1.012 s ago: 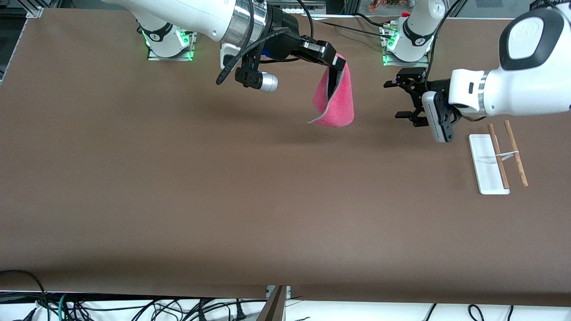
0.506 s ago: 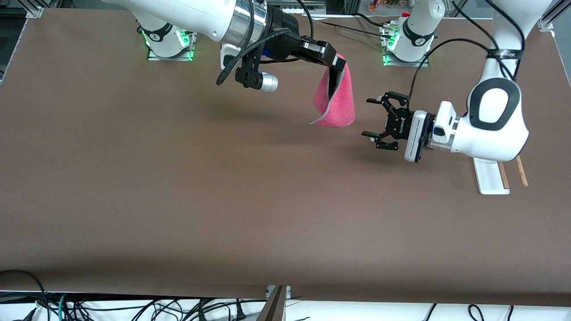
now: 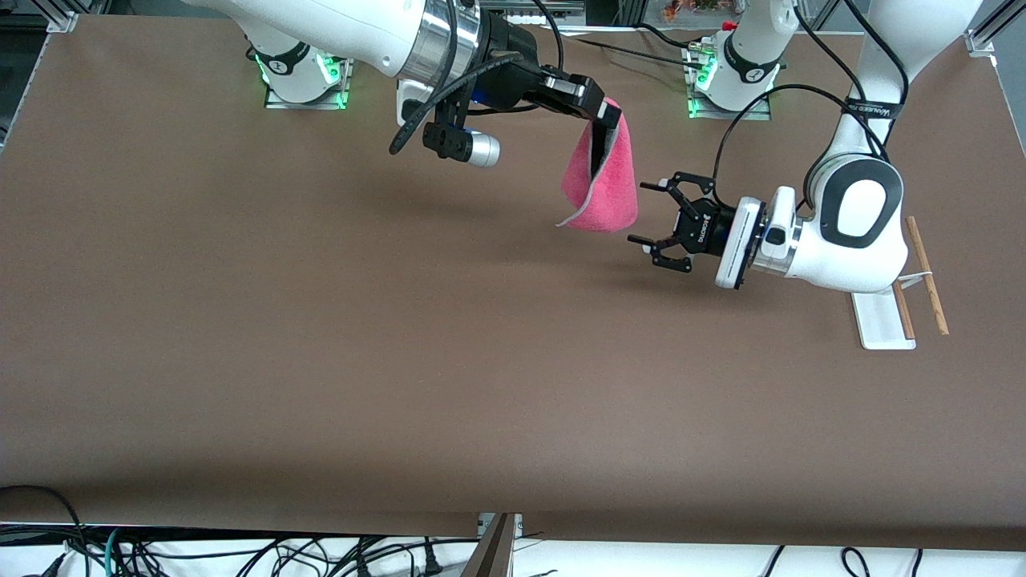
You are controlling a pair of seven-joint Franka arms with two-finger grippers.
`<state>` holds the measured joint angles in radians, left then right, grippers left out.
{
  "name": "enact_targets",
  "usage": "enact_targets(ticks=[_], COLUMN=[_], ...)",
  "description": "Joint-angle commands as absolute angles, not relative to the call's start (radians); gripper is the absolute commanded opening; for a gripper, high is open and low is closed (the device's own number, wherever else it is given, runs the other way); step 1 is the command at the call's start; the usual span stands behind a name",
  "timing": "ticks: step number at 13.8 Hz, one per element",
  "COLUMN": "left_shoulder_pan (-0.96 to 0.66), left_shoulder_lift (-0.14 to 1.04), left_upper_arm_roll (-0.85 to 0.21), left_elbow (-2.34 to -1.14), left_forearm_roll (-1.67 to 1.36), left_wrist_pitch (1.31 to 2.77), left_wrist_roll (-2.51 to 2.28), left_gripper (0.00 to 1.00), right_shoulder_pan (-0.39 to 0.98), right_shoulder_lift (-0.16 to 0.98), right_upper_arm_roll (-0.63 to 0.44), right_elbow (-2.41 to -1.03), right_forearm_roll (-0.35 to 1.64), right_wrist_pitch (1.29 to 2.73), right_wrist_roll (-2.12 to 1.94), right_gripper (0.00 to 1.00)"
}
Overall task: Pass towel and hang on rack
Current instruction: 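Hold the towel up with the right gripper while the left gripper approaches, then grasp the towel with the left gripper while the right gripper releases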
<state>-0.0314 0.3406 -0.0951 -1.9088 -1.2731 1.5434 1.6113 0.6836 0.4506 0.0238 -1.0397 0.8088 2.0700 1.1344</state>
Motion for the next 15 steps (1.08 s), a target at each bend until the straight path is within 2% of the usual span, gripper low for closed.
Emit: enact_targets(ticks=[1, 4, 5, 6, 14, 15], left_shoulder_pan=[-0.034, -0.034, -0.034, -0.034, -0.025, -0.022], left_shoulder_lift=[0.328, 0.33, 0.328, 0.328, 0.327, 0.328], left_upper_arm_roll=[-0.117, -0.143, -0.143, -0.143, -0.143, -0.143], left_elbow=[-1.956, -1.982, -1.982, -1.982, -1.98, -1.98], left_forearm_roll=[-1.348, -1.387, -1.387, -1.385, -1.385, -1.381], left_wrist_pitch=[1.562, 1.589, 1.589, 1.589, 1.585, 1.583], left_wrist_roll=[1.681, 1.695, 1.695, 1.697, 1.703, 1.703], left_gripper=[0.56, 0.36, 0.15, 0.01, 0.0, 0.0], right_shoulder_pan=[0.686, 0.686, 0.686, 0.686, 0.686, 0.683], right_shoulder_lift=[0.456, 0.456, 0.456, 0.457, 0.46, 0.46], right_upper_arm_roll=[0.021, 0.021, 0.021, 0.021, 0.021, 0.021], right_elbow=[-1.025, -1.026, -1.026, -1.026, -1.026, -1.026], right_forearm_roll=[0.825, 0.825, 0.825, 0.825, 0.828, 0.83], right_wrist_pitch=[2.071, 2.071, 2.071, 2.071, 2.072, 2.072], right_wrist_roll=[1.149, 1.15, 1.15, 1.15, 1.15, 1.15], right_gripper=[0.0, 0.0, 0.0, 0.0, 0.02, 0.53])
